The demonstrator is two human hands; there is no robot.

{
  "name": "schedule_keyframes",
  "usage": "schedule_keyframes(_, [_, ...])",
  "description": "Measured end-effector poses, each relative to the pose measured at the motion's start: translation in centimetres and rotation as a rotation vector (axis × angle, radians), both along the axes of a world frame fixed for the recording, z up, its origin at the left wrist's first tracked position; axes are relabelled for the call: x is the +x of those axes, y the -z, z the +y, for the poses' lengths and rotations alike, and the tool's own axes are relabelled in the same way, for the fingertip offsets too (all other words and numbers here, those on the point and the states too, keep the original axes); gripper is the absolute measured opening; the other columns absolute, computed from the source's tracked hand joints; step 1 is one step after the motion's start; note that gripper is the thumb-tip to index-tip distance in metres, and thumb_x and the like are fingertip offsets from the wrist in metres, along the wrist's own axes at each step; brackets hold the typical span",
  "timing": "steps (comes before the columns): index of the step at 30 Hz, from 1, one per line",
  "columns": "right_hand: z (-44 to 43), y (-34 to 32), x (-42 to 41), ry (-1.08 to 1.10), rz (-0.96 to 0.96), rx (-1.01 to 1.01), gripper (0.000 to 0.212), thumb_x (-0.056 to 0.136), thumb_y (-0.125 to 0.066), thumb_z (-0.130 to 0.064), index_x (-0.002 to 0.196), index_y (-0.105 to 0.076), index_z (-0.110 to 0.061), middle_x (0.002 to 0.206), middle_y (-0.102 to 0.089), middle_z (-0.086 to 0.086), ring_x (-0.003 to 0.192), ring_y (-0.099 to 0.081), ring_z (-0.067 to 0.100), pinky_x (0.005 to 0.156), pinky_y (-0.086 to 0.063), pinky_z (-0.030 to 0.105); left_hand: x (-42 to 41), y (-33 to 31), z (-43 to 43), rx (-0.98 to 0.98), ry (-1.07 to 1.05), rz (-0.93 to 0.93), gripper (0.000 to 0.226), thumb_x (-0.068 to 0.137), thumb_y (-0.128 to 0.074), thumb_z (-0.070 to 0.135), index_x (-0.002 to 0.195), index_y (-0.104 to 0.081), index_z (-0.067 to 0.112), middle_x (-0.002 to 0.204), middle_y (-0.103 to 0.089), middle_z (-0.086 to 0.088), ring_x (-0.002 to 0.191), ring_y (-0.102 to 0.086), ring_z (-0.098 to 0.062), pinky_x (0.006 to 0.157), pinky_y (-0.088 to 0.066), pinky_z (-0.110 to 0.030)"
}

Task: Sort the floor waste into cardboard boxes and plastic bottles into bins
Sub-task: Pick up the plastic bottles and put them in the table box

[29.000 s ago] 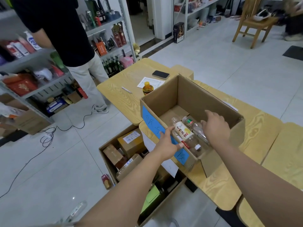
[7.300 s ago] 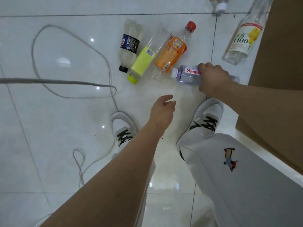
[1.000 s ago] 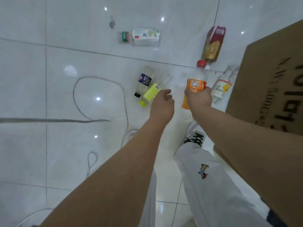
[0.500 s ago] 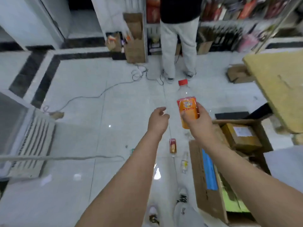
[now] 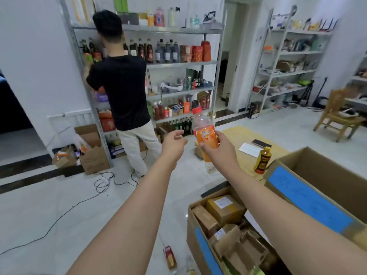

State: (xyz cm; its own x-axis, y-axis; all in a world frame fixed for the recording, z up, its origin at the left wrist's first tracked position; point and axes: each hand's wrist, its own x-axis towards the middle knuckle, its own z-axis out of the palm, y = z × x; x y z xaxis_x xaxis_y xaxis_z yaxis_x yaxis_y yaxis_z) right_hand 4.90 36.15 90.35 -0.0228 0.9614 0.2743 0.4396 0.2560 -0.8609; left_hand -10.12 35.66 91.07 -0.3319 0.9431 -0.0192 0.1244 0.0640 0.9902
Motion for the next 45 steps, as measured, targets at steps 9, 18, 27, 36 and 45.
schedule_keyframes(9, [1.4,-1.3,10.6,0.194,-0.023,0.006,0.069,0.086,-0.071,-0.041,0.145,-0.040,-0.023,0.134,-0.054,0.000,0.105,-0.052,0.011,0.085,-0.046,0.027,10.8,-1.4,3.4,0.014,0.196,-0.022,0.038,0.094,-0.057,0.011,0.132,-0.052,0.019,0.125,-0.057,-0.003,0.096,-0.057,-0.011,0.067,-0.043,-0.022])
schedule_keyframes(18, [5.5,0.3,25.2,0.307,0.002,-0.017,0.067,0.084,-0.071,-0.042,0.142,-0.043,-0.024,0.127,-0.057,-0.006,0.109,-0.058,0.013,0.094,-0.053,0.038,25.0,0.0,9.8,0.008,0.331,0.013,0.037,0.094,-0.057,0.014,0.130,-0.053,0.022,0.130,-0.056,-0.003,0.113,-0.054,-0.018,0.094,-0.045,-0.036])
schedule_keyframes(27, [11.4,5.8,44.6,0.409,-0.077,-0.115,0.053,0.086,-0.072,-0.032,0.133,-0.051,-0.021,0.107,-0.054,-0.009,0.098,-0.054,0.012,0.083,-0.042,0.029,42.1,8.3,15.9,-0.173,0.412,0.026,0.038,0.092,-0.056,0.013,0.129,-0.055,0.020,0.125,-0.060,-0.004,0.108,-0.059,-0.021,0.076,-0.047,-0.027])
schedule_keyframes(36, [17.8,13.0,54.3,0.415,-0.189,-0.285,0.055,0.083,-0.073,-0.025,0.134,-0.054,-0.014,0.119,-0.063,0.007,0.100,-0.057,0.021,0.080,-0.038,0.027,49.7,14.7,19.8,-0.366,0.441,0.086,0.040,0.093,-0.055,0.013,0.132,-0.052,0.025,0.131,-0.056,0.000,0.115,-0.056,-0.018,0.100,-0.048,-0.041])
schedule_keyframes(45, [22.5,15.3,54.8,0.343,-0.254,-0.309,0.064,0.087,-0.069,-0.031,0.144,-0.045,-0.012,0.138,-0.052,0.012,0.124,-0.053,0.029,0.099,-0.042,0.037,51.1,14.6,22.4,-0.362,0.387,0.110,0.041,0.094,-0.055,0.013,0.134,-0.052,0.023,0.131,-0.056,0.000,0.114,-0.056,-0.017,0.091,-0.049,-0.031])
